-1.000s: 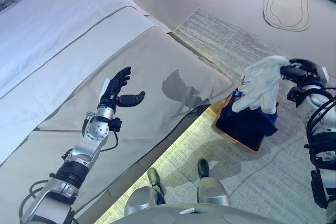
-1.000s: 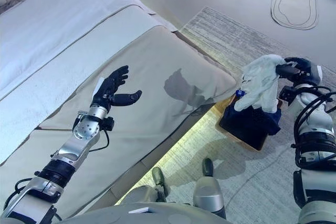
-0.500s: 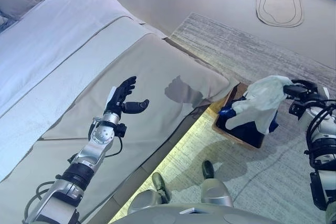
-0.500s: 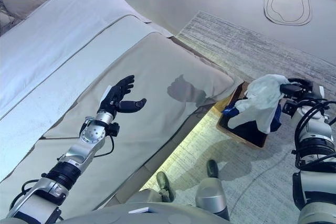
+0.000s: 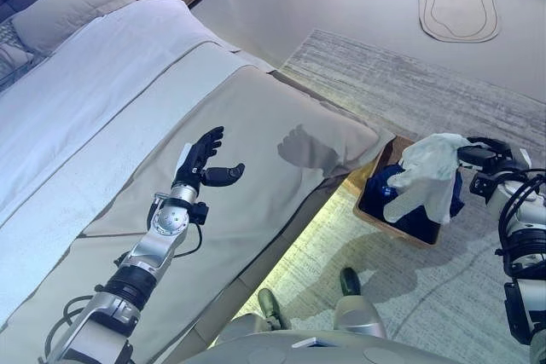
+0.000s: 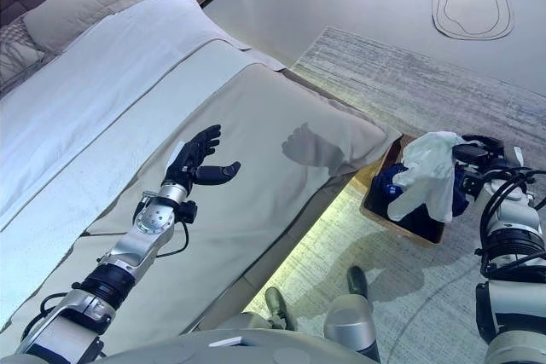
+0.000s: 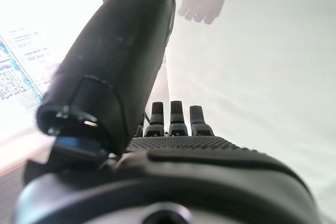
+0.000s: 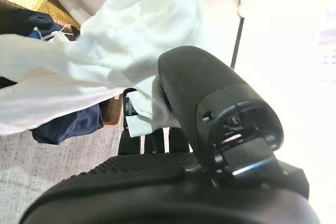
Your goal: Pick up the clothes from the bed and place them into the basket
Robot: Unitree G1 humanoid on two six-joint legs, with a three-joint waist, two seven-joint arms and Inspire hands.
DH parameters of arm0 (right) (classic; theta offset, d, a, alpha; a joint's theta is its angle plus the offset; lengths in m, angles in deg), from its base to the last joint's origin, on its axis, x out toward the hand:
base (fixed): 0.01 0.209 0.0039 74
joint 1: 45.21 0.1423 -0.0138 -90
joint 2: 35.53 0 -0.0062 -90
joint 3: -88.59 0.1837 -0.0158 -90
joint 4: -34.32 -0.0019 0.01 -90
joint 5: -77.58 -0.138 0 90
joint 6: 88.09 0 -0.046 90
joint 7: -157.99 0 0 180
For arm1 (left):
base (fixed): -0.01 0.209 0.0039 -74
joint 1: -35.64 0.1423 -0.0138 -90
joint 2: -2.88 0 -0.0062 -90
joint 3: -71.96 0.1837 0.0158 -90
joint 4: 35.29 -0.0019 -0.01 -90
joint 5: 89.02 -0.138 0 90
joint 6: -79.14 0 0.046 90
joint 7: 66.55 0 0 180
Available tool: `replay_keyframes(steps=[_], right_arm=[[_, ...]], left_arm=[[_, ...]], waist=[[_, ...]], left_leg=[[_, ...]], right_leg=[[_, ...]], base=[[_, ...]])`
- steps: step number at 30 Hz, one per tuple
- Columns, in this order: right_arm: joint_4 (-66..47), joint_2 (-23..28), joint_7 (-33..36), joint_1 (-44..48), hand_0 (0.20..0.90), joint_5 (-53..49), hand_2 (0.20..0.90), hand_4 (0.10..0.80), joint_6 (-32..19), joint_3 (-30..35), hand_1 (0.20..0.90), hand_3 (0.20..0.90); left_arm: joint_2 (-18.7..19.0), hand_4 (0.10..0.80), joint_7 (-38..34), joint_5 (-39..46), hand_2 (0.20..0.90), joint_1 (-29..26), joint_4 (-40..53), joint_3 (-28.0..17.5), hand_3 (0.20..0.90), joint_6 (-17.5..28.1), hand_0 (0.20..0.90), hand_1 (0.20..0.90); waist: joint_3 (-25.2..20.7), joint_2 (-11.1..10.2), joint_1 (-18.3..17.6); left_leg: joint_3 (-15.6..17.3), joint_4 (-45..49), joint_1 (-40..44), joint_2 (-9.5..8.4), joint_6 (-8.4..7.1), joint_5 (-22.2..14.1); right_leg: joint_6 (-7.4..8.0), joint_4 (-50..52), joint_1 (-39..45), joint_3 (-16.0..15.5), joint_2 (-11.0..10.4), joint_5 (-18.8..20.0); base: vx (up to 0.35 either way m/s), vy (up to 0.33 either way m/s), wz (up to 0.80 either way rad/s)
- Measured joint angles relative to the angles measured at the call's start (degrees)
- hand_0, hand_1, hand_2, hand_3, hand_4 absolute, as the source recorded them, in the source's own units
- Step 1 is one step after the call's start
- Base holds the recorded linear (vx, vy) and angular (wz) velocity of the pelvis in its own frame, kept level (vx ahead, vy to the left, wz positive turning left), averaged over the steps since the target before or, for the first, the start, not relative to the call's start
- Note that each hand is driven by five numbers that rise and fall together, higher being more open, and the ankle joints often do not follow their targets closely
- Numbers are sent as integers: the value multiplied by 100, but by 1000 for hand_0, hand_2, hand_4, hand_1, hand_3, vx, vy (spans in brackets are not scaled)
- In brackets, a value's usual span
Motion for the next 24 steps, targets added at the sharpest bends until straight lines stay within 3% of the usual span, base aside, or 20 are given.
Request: replay_keyframes(steps=[15, 24], right_arm=[[1, 3, 69, -41, 900, 8, 900, 800, 70, 16, 900, 900], [-8, 2, -263, -56, 900, 8, 900, 800, 69, 12, 900, 900]], left_arm=[[-4, 800, -6, 2, 900, 157, 1, -5, 900, 0, 900, 900], [-32, 800, 22, 0, 900, 167, 1, -8, 900, 0, 900, 900]], waist=[[3, -5, 12], [10, -29, 89]], left_leg=[[-84, 0, -63, 0, -2, 2], [-139, 0, -62, -13, -1, 2]], right_leg=[[-1, 0, -4, -76, 1, 0], [-1, 2, 36, -128, 11, 0]], base=[[32, 6, 3], [26, 16, 3]])
